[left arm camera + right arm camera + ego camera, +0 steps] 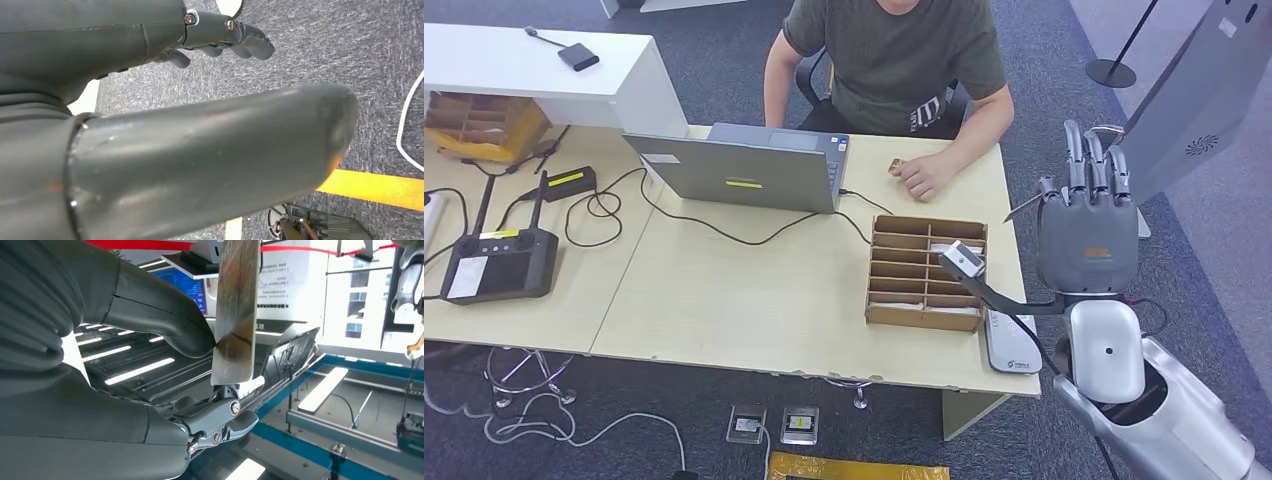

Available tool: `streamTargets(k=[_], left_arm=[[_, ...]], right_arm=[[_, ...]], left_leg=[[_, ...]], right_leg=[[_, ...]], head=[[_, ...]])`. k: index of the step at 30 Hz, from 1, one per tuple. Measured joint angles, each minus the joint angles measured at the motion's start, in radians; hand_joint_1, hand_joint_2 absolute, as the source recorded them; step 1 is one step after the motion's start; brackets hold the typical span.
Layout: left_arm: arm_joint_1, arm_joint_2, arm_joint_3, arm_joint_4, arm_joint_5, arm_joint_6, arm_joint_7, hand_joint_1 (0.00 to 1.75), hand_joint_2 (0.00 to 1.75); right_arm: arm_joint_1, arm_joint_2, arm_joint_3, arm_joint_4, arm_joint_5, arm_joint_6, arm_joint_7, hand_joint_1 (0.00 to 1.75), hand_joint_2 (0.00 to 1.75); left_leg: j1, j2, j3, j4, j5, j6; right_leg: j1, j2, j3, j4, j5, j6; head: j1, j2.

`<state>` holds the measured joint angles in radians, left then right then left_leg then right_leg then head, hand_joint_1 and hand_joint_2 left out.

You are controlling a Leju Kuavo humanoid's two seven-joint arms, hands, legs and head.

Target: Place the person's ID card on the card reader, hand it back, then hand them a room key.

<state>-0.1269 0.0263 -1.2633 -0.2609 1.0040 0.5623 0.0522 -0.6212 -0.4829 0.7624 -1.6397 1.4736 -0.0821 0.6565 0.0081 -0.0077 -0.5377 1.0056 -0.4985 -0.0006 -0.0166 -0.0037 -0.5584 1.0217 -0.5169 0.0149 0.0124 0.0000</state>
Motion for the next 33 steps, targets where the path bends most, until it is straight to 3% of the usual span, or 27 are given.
streamTargets(k=[26,33], left_arm=[[0.006,0.000,-0.002,0.000,-0.002,0.011,-0.013,0.00,0.00],[0.007,0.000,-0.002,0.000,0.006,0.014,-0.022,0.00,0.00]], right_arm=[[0.032,-0.003,0.000,-0.070,-0.026,-0.019,-0.018,1.75,1.75],[0.028,0.022,-0.002,-0.033,-0.330,-0.062,-0.004,1.75,1.75]], left_leg=[[0.000,0.000,-0.001,0.000,0.000,0.000],[0.000,0.000,-0.001,0.000,0.000,0.000]], right_leg=[[0.000,0.000,0.000,0.000,0.000,0.000],[0.000,-0.001,0.000,0.000,0.000,0.000]], head=[[0.000,0.000],[0.000,0.000]])
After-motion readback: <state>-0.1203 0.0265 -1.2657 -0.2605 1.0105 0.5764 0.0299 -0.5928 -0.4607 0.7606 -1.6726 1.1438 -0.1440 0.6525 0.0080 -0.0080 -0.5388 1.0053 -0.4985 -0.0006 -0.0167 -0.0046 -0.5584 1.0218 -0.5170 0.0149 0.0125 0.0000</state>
